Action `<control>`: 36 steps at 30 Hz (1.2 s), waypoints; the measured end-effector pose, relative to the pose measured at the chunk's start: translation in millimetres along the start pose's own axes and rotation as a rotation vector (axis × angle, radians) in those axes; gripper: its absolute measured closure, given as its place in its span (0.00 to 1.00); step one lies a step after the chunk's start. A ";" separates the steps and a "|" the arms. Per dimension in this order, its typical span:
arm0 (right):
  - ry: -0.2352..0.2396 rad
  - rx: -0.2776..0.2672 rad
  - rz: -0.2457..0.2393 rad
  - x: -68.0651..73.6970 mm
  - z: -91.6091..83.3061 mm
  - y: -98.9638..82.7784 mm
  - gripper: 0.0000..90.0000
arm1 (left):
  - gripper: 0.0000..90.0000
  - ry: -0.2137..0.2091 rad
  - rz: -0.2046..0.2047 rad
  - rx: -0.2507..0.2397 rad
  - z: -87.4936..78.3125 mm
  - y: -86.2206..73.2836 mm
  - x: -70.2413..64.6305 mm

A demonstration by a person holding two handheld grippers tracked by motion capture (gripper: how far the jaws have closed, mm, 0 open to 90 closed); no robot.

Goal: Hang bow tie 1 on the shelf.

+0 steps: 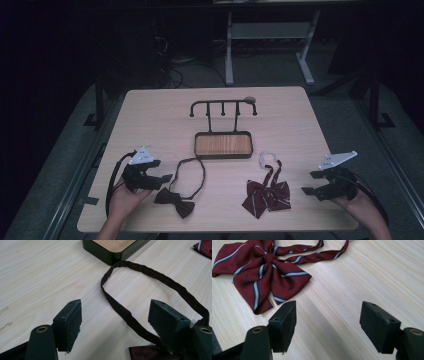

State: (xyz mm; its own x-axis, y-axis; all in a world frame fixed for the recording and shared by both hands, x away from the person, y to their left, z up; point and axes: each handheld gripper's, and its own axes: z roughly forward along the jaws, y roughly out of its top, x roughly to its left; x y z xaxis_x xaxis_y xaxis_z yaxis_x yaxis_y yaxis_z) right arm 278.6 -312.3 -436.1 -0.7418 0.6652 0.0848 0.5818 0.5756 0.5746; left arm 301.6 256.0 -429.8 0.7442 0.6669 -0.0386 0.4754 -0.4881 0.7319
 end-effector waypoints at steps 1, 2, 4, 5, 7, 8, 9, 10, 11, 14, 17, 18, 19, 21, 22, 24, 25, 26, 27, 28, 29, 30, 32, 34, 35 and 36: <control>0.000 -0.001 -0.006 0.3 0.4 0.3 0.33 | 0.30 0.002 0.000 -0.001 0.0 0.0 -0.1; 0.001 0.000 -0.011 0.5 0.6 0.5 0.33 | 0.30 0.002 -0.001 -0.001 -0.1 0.0 -0.2; -0.001 0.000 -0.013 1.3 0.9 0.8 0.32 | 0.30 0.002 -0.001 0.001 0.2 -0.5 -0.9; 0.000 -0.002 -0.011 1.4 1.2 1.1 0.32 | 0.30 0.001 0.003 0.003 0.4 -0.8 -1.0; 0.004 -0.002 -0.007 1.9 1.5 1.7 0.32 | 0.30 0.000 0.011 0.010 0.6 -0.6 -1.2; 0.002 0.006 -0.015 3.9 2.0 3.7 0.32 | 0.30 -0.001 0.016 0.011 0.4 -0.3 -1.4; 0.003 0.005 -0.014 4.8 1.8 5.3 0.32 | 0.30 -0.001 0.016 0.011 0.4 -0.3 -1.4; 0.003 0.005 -0.014 4.8 1.8 5.3 0.32 | 0.30 0.001 0.015 0.007 0.1 0.0 -1.6; 0.005 0.001 -0.021 5.2 1.7 6.8 0.32 | 0.30 0.002 0.015 0.004 -0.3 -0.1 -1.4; 0.004 -0.002 -0.026 7.8 2.0 9.7 0.32 | 0.30 0.002 0.018 0.005 -0.4 -0.6 -1.1; 0.007 -0.002 -0.014 8.3 2.8 11.6 0.31 | 0.30 -0.002 0.017 0.004 -0.1 -0.4 -1.8; 0.007 -0.002 -0.014 8.3 2.8 11.6 0.31 | 0.30 -0.002 0.017 0.004 -0.1 -0.4 -1.8; 0.006 -0.002 -0.019 8.7 2.6 12.1 0.31 | 0.30 -0.002 0.016 0.003 0.1 -0.3 -2.1; 0.001 0.000 -0.021 10.3 2.1 13.7 0.31 | 0.30 -0.001 0.020 0.004 0.2 -0.2 -2.4; 0.000 0.001 -0.028 10.5 1.8 14.7 0.31 | 0.30 -0.001 0.022 0.003 0.0 -0.1 -2.3; -0.005 0.000 -0.043 12.2 0.8 17.2 0.30 | 0.30 0.001 0.019 0.001 -0.9 0.1 -2.1; -0.003 0.000 -0.044 13.0 0.6 18.1 0.30 | 0.30 0.000 0.016 0.000 -1.0 0.1 -1.9; -0.004 0.004 -0.045 13.7 0.5 19.3 0.30 | 0.30 0.001 0.015 -0.001 -1.0 0.0 -1.8; -0.008 0.005 -0.050 14.0 0.5 20.2 0.30 | 0.30 0.001 0.015 -0.001 -1.0 0.0 -1.8; -0.007 0.006 -0.051 14.2 0.5 21.4 0.30 | 0.30 0.001 0.016 0.000 -1.5 -0.1 -1.9; -0.007 0.007 -0.053 14.4 0.3 22.5 0.29 | 0.30 0.001 0.016 0.000 -1.7 -0.1 -2.1; -0.007 0.007 -0.053 14.4 0.3 22.5 0.29 | 0.30 0.001 0.016 0.000 -1.7 -0.1 -2.1; -0.008 0.003 -0.055 16.3 -0.1 26.7 0.29 | 0.30 0.001 0.015 0.001 -1.4 -0.1 -2.0; -0.008 0.002 -0.058 18.2 0.3 29.4 0.29 | 0.30 0.001 0.014 0.004 -1.1 -0.2 -2.3; -0.007 0.004 -0.066 18.5 0.7 30.8 0.29 | 0.30 0.001 0.015 0.004 -0.9 -0.3 -2.4; -0.006 0.004 -0.066 19.4 1.3 32.3 0.29 | 0.30 0.000 0.016 0.001 -0.7 -0.3 -2.6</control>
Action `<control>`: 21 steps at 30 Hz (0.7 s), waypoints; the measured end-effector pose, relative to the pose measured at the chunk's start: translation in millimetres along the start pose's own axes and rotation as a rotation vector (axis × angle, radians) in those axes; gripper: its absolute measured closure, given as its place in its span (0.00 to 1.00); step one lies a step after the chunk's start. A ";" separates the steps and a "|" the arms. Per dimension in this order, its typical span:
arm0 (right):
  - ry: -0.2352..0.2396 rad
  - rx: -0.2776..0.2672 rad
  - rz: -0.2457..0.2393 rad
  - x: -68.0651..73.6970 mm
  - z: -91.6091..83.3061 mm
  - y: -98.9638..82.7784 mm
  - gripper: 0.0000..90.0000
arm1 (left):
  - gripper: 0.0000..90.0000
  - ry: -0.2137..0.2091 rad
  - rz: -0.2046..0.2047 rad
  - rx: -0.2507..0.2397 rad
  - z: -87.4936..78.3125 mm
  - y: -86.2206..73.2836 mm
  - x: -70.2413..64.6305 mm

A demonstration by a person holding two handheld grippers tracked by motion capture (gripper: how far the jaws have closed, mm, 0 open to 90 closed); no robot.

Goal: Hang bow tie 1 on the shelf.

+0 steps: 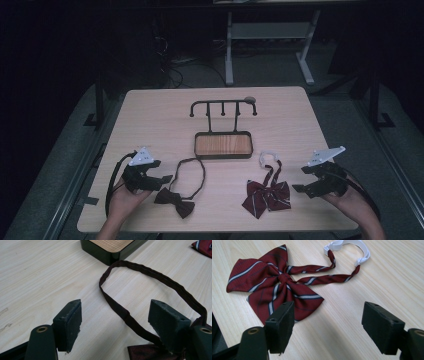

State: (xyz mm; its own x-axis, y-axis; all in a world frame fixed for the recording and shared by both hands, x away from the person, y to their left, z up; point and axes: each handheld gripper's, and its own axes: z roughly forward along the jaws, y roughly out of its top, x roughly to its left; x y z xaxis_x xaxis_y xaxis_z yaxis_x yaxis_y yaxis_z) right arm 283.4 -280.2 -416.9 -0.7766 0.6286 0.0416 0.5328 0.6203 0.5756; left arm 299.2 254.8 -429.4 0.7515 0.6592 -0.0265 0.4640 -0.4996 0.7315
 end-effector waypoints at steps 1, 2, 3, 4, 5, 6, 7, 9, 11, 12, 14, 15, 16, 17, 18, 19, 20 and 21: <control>0.000 0.000 0.000 0.0 0.0 0.0 0.29 | 0.30 0.000 0.000 0.000 0.0 0.0 0.0; 0.000 0.007 -0.005 0.5 0.4 3.2 0.28 | 0.30 0.000 0.000 -0.001 -0.1 0.1 0.0; 0.007 0.011 -0.003 0.6 0.2 5.0 0.28 | 0.30 -0.001 -0.001 0.000 -0.2 0.1 0.0; 0.005 0.011 -0.001 0.7 0.0 6.7 0.28 | 0.30 0.000 0.000 0.001 -0.3 0.1 0.2; 0.006 0.011 -0.001 0.9 -0.2 8.7 0.28 | 0.30 0.000 0.000 0.001 -0.3 0.1 0.2; 0.006 0.011 -0.001 0.9 -0.2 8.7 0.28 | 0.30 -0.001 0.000 0.002 -0.5 0.1 0.2; 0.002 0.015 -0.003 1.4 -0.6 12.8 0.28 | 0.30 -0.001 0.001 0.001 -0.8 0.1 0.5; 0.002 0.019 -0.011 1.2 -0.8 15.0 0.28 | 0.30 -0.001 0.001 0.001 -1.0 0.2 0.5; 0.002 0.024 -0.012 1.9 -0.8 20.2 0.28 | 0.30 -0.002 0.000 -0.002 -1.1 0.2 0.5; 0.001 0.028 -0.010 2.3 -0.6 21.9 0.28 | 0.30 -0.001 0.000 -0.002 -1.2 0.2 0.5; 0.001 0.037 -0.020 2.9 0.2 27.0 0.28 | 0.30 0.000 0.003 -0.002 -1.5 0.2 0.8; 0.002 0.039 -0.030 3.2 1.3 30.8 0.29 | 0.30 0.001 0.006 -0.001 -1.9 0.3 1.1; 0.000 0.040 -0.032 3.6 1.9 32.9 0.29 | 0.30 0.001 0.005 -0.002 -2.1 0.3 1.1; 0.003 0.043 -0.032 3.8 2.5 35.0 0.29 | 0.30 0.001 0.005 -0.003 -2.3 0.2 1.2; 0.004 0.045 -0.034 3.5 3.3 37.1 0.29 | 0.30 0.002 0.005 -0.003 -2.4 0.2 1.3; 0.005 0.053 -0.031 3.2 4.2 39.1 0.29 | 0.30 0.002 0.005 -0.002 -2.4 0.2 1.3; 0.004 0.058 -0.032 2.9 5.2 40.9 0.30 | 0.30 0.002 0.005 -0.002 -2.4 0.2 1.3; 0.004 0.058 -0.032 2.9 5.2 40.9 0.30 | 0.30 0.002 0.005 -0.002 -2.4 0.2 1.3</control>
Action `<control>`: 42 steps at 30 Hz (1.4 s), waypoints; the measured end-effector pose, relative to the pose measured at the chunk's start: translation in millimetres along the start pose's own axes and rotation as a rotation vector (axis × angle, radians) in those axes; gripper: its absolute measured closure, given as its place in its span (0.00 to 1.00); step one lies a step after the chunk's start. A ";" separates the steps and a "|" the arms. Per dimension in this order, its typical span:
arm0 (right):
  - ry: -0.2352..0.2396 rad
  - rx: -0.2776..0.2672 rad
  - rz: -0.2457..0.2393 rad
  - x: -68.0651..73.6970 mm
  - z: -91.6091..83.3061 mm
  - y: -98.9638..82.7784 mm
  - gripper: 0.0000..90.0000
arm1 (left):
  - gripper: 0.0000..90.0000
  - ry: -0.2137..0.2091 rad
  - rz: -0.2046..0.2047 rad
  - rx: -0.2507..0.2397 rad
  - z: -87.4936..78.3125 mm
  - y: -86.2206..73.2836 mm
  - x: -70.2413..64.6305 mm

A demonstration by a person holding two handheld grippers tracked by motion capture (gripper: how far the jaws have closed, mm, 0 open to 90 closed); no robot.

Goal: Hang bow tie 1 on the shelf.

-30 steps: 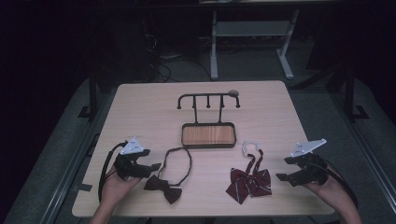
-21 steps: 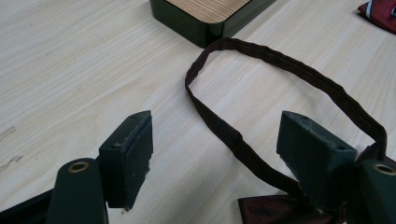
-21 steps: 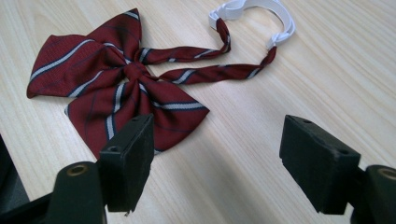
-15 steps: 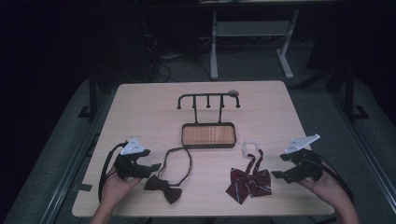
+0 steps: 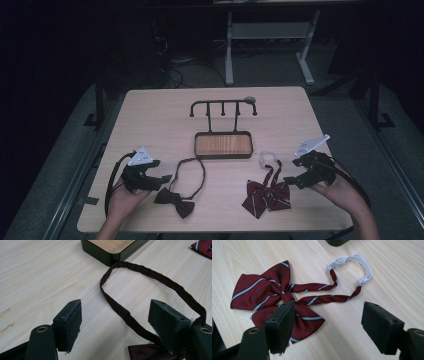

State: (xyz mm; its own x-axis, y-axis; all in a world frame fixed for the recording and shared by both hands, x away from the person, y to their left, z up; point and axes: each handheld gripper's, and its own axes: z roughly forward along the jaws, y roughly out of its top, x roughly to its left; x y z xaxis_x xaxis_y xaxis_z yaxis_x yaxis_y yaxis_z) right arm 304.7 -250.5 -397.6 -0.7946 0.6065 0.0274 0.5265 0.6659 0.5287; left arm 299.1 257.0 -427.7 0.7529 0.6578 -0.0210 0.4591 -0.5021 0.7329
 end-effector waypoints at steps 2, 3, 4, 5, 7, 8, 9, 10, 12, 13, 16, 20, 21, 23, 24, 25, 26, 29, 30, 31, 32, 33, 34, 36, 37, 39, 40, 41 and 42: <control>0.013 0.005 -0.002 -0.7 2.4 4.6 0.33 | 0.30 0.001 0.001 0.000 0.0 0.0 -0.2; 0.014 0.008 -0.004 -0.7 3.2 6.1 0.33 | 0.30 0.001 0.000 -0.001 0.0 0.0 -0.3; 0.014 0.008 -0.004 -0.7 3.2 6.1 0.33 | 0.30 0.001 0.000 -0.001 0.0 0.0 -0.3; 0.016 0.010 -0.004 -1.0 4.1 7.5 0.33 | 0.30 0.000 0.000 -0.001 -0.1 0.0 -0.3; 0.019 0.023 -0.001 -2.2 6.7 11.9 0.35 | 0.30 0.001 0.000 -0.002 -0.2 0.1 -0.3; 0.019 0.023 -0.001 -2.2 6.7 11.9 0.35 | 0.30 0.001 0.000 -0.002 -0.2 0.1 -0.3; 0.024 0.031 0.006 -3.4 8.7 14.8 0.36 | 0.30 0.001 0.001 -0.002 -0.3 0.0 -0.3; 0.024 0.031 0.006 -3.4 8.7 14.8 0.36 | 0.30 0.000 0.000 -0.002 -0.2 0.0 -0.2; 0.019 0.048 0.004 -5.1 12.6 18.7 0.38 | 0.30 0.000 0.004 0.000 -0.1 0.0 -0.1; 0.017 0.053 0.008 -5.8 13.9 19.8 0.39 | 0.30 0.001 0.005 0.001 0.0 0.0 -0.3; 0.018 0.065 0.013 -8.7 17.1 23.0 0.42 | 0.30 -0.001 0.008 -0.001 0.2 0.2 -0.9; 0.020 0.073 0.021 -13.4 21.2 25.8 0.43 | 0.30 -0.001 0.008 0.000 0.5 0.2 -1.0; 0.025 0.075 0.027 -16.4 23.6 28.2 0.44 | 0.30 -0.001 0.004 0.000 0.4 0.1 -1.1; 0.028 0.075 0.031 -18.5 25.6 30.3 0.45 | 0.30 -0.001 0.003 -0.001 0.3 0.0 -0.9; 0.027 0.078 0.031 -20.1 26.8 31.5 0.45 | 0.30 -0.001 0.003 -0.001 0.3 0.0 -0.9; 0.029 0.082 0.035 -20.7 28.0 32.8 0.45 | 0.30 -0.001 0.005 0.000 0.2 0.1 -0.5; 0.029 0.086 0.032 -21.6 29.0 34.1 0.46 | 0.30 -0.001 0.005 0.000 0.1 0.1 -0.7; 0.033 0.096 0.033 -23.9 32.1 37.1 0.46 | 0.30 0.000 0.007 -0.001 -0.1 0.2 -0.8; 0.033 0.103 0.034 -24.7 33.0 37.9 0.47 | 0.30 0.000 0.008 -0.002 -0.1 0.3 -0.8; 0.030 0.106 0.036 -25.6 33.7 38.5 0.47 | 0.30 0.000 0.008 -0.002 -0.2 0.3 -0.8; 0.031 0.105 0.039 -27.0 34.6 38.7 0.48 | 0.30 0.000 0.006 -0.002 -0.3 0.2 -1.0; 0.031 0.107 0.044 -28.3 35.4 38.8 0.48 | 0.30 -0.001 0.005 -0.002 -0.3 0.2 -1.1; 0.029 0.113 0.045 -29.6 36.4 38.7 0.48 | 0.30 -0.001 0.005 -0.002 -0.3 0.2 -1.1; 0.026 0.125 0.049 -32.1 38.8 38.5 0.48 | 0.30 -0.001 0.009 -0.001 -0.1 0.3 -1.1; 0.022 0.129 0.048 -33.4 40.5 38.3 0.49 | 0.30 -0.002 0.009 0.001 0.2 0.3 -1.1; 0.023 0.135 0.050 -34.7 42.1 38.4 0.49 | 0.30 -0.003 0.011 0.003 0.4 0.3 -1.3; 0.024 0.141 0.051 -36.3 44.2 38.8 0.50 | 0.30 -0.003 0.011 0.006 0.4 0.4 -1.6; 0.024 0.146 0.051 -37.6 46.2 39.5 0.50 | 0.30 -0.003 0.011 0.006 0.5 0.4 -1.8; 0.022 0.149 0.053 -38.6 47.8 40.1 0.51 | 0.30 -0.003 0.011 0.006 0.5 0.4 -1.8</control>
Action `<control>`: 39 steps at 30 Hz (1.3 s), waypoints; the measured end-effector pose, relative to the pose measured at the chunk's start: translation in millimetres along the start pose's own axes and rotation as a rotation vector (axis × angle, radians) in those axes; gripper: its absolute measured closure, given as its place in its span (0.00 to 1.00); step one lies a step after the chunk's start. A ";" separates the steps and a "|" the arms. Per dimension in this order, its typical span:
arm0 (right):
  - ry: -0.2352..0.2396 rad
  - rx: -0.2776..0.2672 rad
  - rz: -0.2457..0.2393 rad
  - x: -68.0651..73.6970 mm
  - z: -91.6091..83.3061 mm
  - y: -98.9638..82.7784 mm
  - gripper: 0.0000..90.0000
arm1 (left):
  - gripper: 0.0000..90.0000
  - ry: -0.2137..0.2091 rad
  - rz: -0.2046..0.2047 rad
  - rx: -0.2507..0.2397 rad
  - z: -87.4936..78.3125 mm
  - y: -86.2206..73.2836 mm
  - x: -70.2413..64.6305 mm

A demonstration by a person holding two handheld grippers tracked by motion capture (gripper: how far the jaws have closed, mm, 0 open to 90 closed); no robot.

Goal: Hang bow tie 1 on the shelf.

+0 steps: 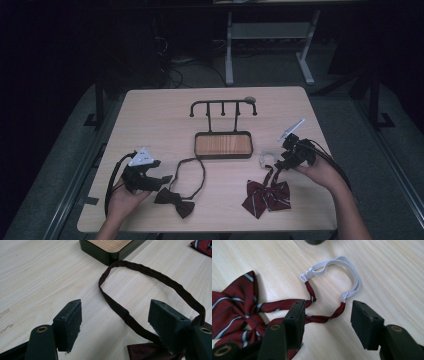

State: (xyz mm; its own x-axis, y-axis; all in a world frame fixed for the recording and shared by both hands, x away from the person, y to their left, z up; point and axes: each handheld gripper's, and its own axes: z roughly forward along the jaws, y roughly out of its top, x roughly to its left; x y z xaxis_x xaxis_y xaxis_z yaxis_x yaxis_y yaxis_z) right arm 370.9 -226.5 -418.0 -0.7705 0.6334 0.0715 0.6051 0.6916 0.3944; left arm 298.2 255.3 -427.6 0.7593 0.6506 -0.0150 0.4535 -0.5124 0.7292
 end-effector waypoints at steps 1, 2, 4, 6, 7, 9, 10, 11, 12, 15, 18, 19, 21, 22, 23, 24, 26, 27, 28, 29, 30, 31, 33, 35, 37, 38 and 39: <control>0.000 0.003 0.003 -0.7 0.9 0.6 0.51 | 0.30 0.000 0.000 0.000 0.0 0.0 0.0; 0.002 0.009 0.007 -2.5 3.7 2.2 0.52 | 0.30 0.001 0.000 0.001 0.0 -0.1 0.1; -0.001 0.017 0.014 -4.2 7.0 3.8 0.53 | 0.30 0.002 -0.001 0.002 0.4 -0.1 0.2; -0.004 0.027 0.019 -4.9 9.8 5.2 0.54 | 0.30 0.002 0.000 0.004 0.6 -0.2 0.3; -0.005 0.032 0.017 -5.3 10.9 5.9 0.54 | 0.30 0.002 0.000 0.004 0.5 -0.2 0.3; -0.009 0.036 0.024 -6.1 12.3 6.7 0.55 | 0.30 0.002 0.000 0.002 0.4 -0.2 0.3; -0.013 0.036 0.027 -6.6 12.7 7.0 0.56 | 0.30 0.002 0.000 0.000 0.3 -0.2 0.5; -0.014 0.037 0.031 -7.4 13.1 7.3 0.56 | 0.30 0.002 0.001 0.001 0.3 -0.2 0.5; -0.011 0.037 0.032 -8.0 13.5 7.4 0.57 | 0.30 0.002 0.003 0.001 0.3 -0.2 0.7; -0.009 0.048 0.040 -9.6 15.9 7.6 0.60 | 0.30 0.004 0.007 0.002 0.6 0.0 0.4; -0.014 0.058 0.046 -10.8 18.2 8.1 0.62 | 0.30 0.003 0.006 0.000 1.2 0.1 0.5; -0.014 0.062 0.047 -10.9 18.6 8.3 0.63 | 0.30 0.001 0.000 -0.001 1.4 -0.1 0.3; -0.017 0.064 0.045 -11.5 19.4 8.9 0.64 | 0.30 0.000 -0.002 -0.003 1.3 -0.1 0.2; -0.017 0.065 0.044 -11.4 19.7 9.2 0.65 | 0.30 0.000 -0.003 -0.004 1.3 -0.1 0.1; -0.019 0.066 0.044 -11.3 20.2 9.4 0.66 | 0.30 0.000 -0.004 -0.005 1.4 -0.1 0.0; -0.021 0.069 0.045 -11.4 20.6 9.7 0.66 | 0.30 0.000 -0.004 -0.005 1.5 -0.1 0.0; -0.021 0.070 0.049 -11.9 21.3 10.1 0.67 | 0.30 -0.001 -0.005 -0.005 1.6 -0.1 -0.2; -0.024 0.073 0.050 -11.9 21.6 10.3 0.68 | 0.30 0.001 0.004 0.001 1.1 0.0 0.4; -0.025 0.075 0.050 -12.0 22.0 10.4 0.68 | 0.30 0.000 0.002 -0.001 1.0 0.0 0.3; -0.023 0.078 0.048 -12.2 22.3 10.5 0.68 | 0.30 0.000 0.001 -0.003 1.0 0.0 0.2; -0.025 0.079 0.049 -12.3 22.6 10.5 0.69 | 0.30 0.000 0.000 -0.003 0.9 0.0 0.2; -0.027 0.079 0.051 -12.6 22.8 10.5 0.69 | 0.30 0.000 0.000 -0.003 0.8 -0.1 0.3; -0.029 0.081 0.056 -12.9 23.0 10.5 0.70 | 0.30 0.000 0.000 -0.004 0.8 -0.1 0.2; -0.031 0.084 0.058 -13.0 23.2 10.5 0.71 | 0.30 0.001 0.002 -0.002 0.8 0.0 0.2; -0.029 0.088 0.058 -12.8 23.8 10.5 0.73 | 0.30 0.001 0.005 -0.001 0.9 0.1 0.2; -0.037 0.092 0.056 -12.8 24.2 10.5 0.74 | 0.30 0.002 0.006 0.000 0.8 0.1 0.2; -0.040 0.095 0.057 -12.8 24.7 10.5 0.75 | 0.30 0.002 0.005 0.000 0.8 0.1 0.2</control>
State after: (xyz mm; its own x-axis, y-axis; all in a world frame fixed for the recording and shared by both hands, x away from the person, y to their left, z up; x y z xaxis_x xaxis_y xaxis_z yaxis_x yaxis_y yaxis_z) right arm 392.1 -218.8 -437.4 -0.7267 0.6848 0.0541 0.6656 0.6826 0.3017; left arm 298.7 254.9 -428.1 0.7608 0.6490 -0.0098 0.4495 -0.5159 0.7292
